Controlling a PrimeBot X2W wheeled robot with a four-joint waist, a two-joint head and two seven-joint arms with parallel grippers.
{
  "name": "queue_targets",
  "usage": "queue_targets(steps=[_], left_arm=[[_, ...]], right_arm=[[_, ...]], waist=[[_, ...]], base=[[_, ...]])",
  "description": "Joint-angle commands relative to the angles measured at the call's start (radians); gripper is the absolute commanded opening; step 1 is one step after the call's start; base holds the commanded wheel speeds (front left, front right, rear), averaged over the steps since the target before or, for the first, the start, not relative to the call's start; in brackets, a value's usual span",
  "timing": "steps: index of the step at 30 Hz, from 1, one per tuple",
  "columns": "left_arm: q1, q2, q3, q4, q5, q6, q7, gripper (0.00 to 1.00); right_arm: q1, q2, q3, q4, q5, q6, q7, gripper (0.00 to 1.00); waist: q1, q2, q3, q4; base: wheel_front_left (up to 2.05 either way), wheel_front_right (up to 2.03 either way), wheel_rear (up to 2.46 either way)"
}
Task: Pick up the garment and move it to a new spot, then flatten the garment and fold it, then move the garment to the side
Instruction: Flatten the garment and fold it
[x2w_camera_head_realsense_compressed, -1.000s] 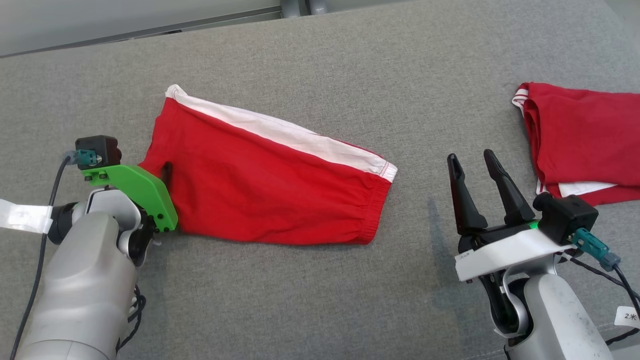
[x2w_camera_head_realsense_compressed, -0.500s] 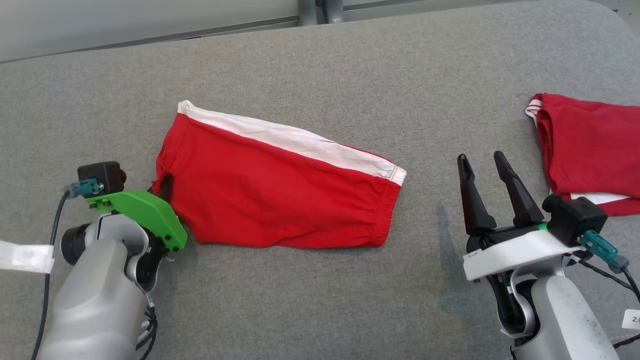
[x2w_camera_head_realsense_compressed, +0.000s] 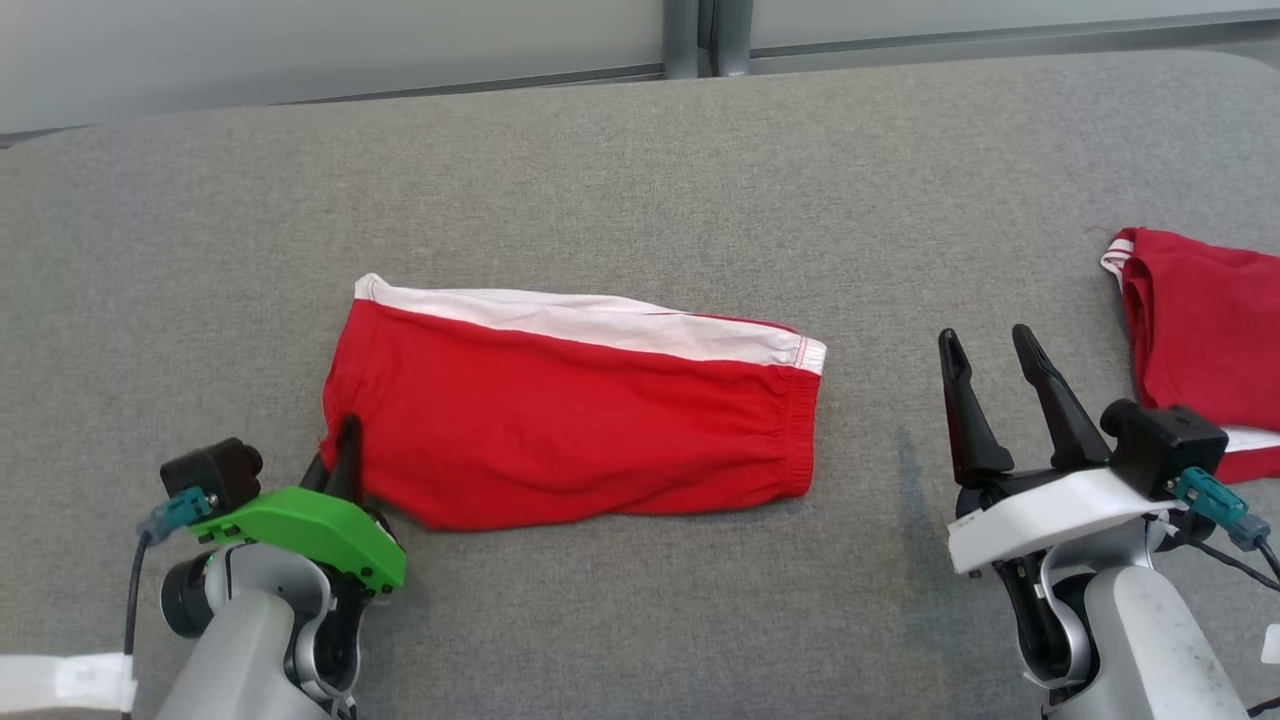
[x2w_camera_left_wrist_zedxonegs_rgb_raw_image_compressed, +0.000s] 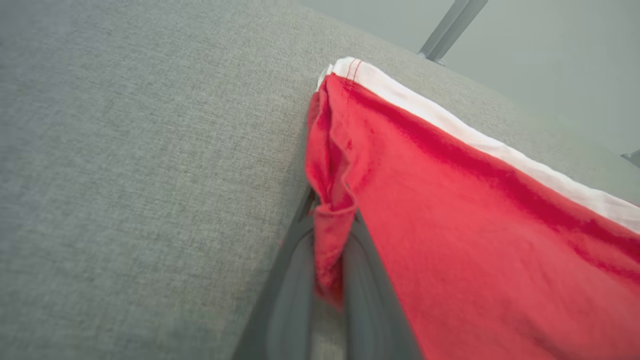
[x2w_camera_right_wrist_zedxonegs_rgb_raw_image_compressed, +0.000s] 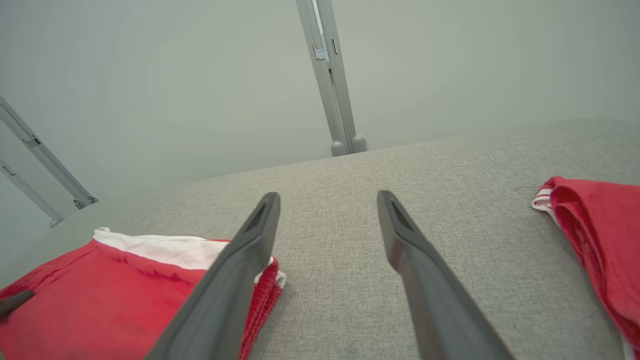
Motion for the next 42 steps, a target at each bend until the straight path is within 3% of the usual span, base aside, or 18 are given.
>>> queue_targets(steps=[1, 8, 15, 16, 17, 18, 19, 32, 42], left_arm=[[0.050, -0.005, 0.007, -0.050, -0.010, 0.024, -0.009, 0.00], [0.183, -0.015, 0.010, -0.207, -0.028, 0.084, 0.006, 0.00], [0.233, -0.001, 0.000, -0.267, -0.014, 0.120, 0.023, 0.00], [0.235, 0.003, -0.001, -0.273, -0.010, 0.123, 0.021, 0.24], [0.235, 0.003, -0.001, -0.273, -0.010, 0.123, 0.021, 0.24], [0.235, 0.010, -0.002, -0.277, -0.002, 0.126, 0.014, 0.51], [0.235, 0.015, -0.004, -0.280, 0.002, 0.128, 0.009, 1.00], [0.243, 0.073, -0.025, -0.388, 0.120, 0.152, -0.096, 1.00], [0.297, 0.067, -0.046, -0.535, 0.135, 0.181, -0.097, 1.00]], right_arm=[[0.013, -0.003, -0.004, -0.006, -0.007, 0.000, 0.006, 1.00], [0.023, -0.003, 0.005, -0.007, -0.001, 0.000, 0.018, 1.00], [0.030, -0.003, 0.016, 0.002, 0.000, 0.000, 0.023, 1.00], [0.032, -0.003, 0.017, 0.004, 0.001, 0.000, 0.023, 1.00], [0.032, -0.003, 0.017, 0.004, 0.001, 0.000, 0.023, 1.00], [0.034, -0.003, 0.019, 0.006, 0.002, 0.000, 0.023, 1.00], [0.036, -0.003, 0.020, 0.008, 0.002, 0.000, 0.023, 1.00], [0.066, -0.003, 0.011, 0.042, 0.004, 0.000, 0.047, 1.00], [0.061, -0.003, 0.031, 0.144, 0.130, 0.000, 0.123, 1.00]], waist=[[0.0000, 0.0059, -0.011, 0.010], [0.0000, 0.0059, -0.023, 0.016], [0.0000, 0.0059, -0.038, 0.015], [0.0000, 0.0059, -0.041, 0.015], [0.0000, 0.0059, -0.041, 0.015], [0.0000, 0.0059, -0.044, 0.016], [0.0000, 0.0059, -0.048, 0.016], [0.0000, 0.0059, -0.099, 0.059], [0.0000, 0.0059, -0.109, 0.143]], base=[[0.00, 0.00, 0.00], [0.00, 0.00, 0.00], [0.00, 0.00, 0.00], [0.00, 0.00, 0.00], [0.00, 0.00, 0.00], [0.00, 0.00, 0.00], [0.00, 0.00, 0.00], [0.00, 0.00, 0.00], [0.00, 0.00, 0.00]])
